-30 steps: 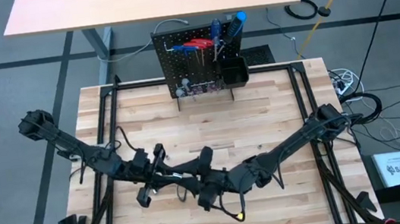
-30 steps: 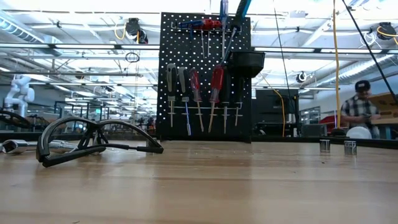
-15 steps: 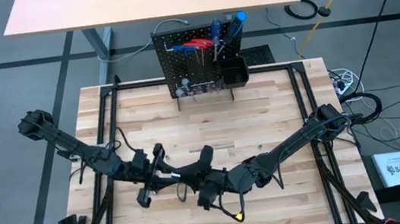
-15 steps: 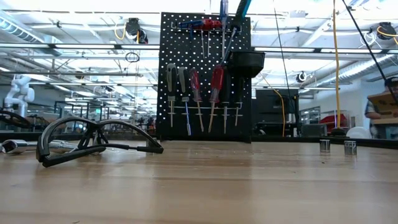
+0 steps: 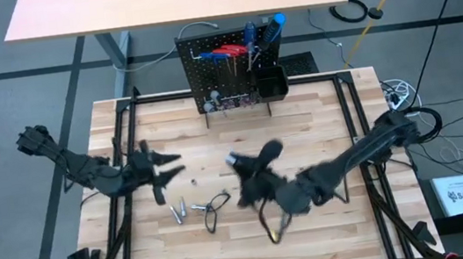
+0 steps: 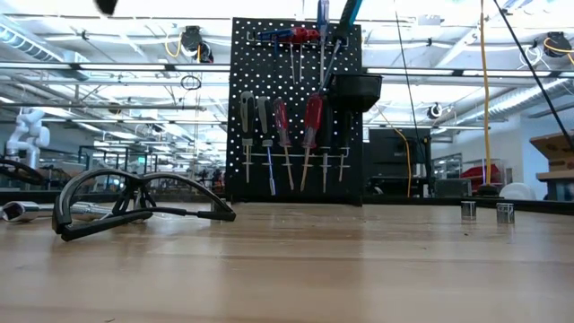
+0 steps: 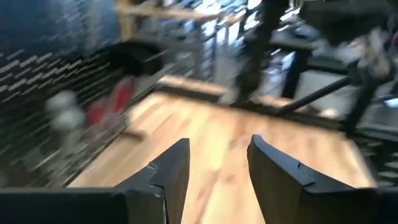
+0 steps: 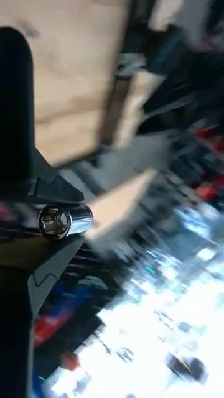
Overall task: Hang tools onto peg board
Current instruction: Put the socket into the black bin on the peg board
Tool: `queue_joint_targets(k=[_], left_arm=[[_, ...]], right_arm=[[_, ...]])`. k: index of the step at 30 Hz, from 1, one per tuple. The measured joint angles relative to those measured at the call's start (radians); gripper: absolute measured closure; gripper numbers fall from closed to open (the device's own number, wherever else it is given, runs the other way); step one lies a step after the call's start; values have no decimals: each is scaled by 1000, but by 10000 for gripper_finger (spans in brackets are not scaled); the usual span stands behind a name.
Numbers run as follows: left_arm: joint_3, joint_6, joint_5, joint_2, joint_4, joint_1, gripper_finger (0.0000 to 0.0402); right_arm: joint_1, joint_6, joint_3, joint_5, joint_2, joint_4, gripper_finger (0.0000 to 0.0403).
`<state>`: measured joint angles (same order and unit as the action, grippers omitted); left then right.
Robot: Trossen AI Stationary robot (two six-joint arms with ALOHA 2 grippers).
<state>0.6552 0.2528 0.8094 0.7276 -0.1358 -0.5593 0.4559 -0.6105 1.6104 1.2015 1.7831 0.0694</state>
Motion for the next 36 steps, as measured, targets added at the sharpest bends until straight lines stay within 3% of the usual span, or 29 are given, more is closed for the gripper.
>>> queue_joint_targets(k=[2,5,8,10,15,19,24,29,36], left_arm=[[-9,76,32,-38,-109,1,238],[-52,152,33,-67,-152,-9,238],[-114,157,35,-69,-102,-23,237],[-157,158,40,-58,-49,-26,237],[-206,85,85,-51,73,-22,237],[-207,29,52,-57,150,-25,237],[-207,27,-36,-57,175,-26,237],[-207,26,-47,-57,176,-26,237],[-207,27,-79,-57,183,-26,237]], right_arm=[[-45,278,0,-69,-75,-304,351],[-159,720,0,-299,-197,-713,351],[-276,953,0,-312,-260,-929,351],[-346,987,0,-327,-284,-951,351],[-549,1003,0,-518,-319,-902,351],[-658,1067,0,-583,-309,-921,351],[-705,1106,0,-604,-279,-943,351],[-733,1126,0,-612,-255,-947,349],[-758,1150,0,-606,-249,-957,314]])
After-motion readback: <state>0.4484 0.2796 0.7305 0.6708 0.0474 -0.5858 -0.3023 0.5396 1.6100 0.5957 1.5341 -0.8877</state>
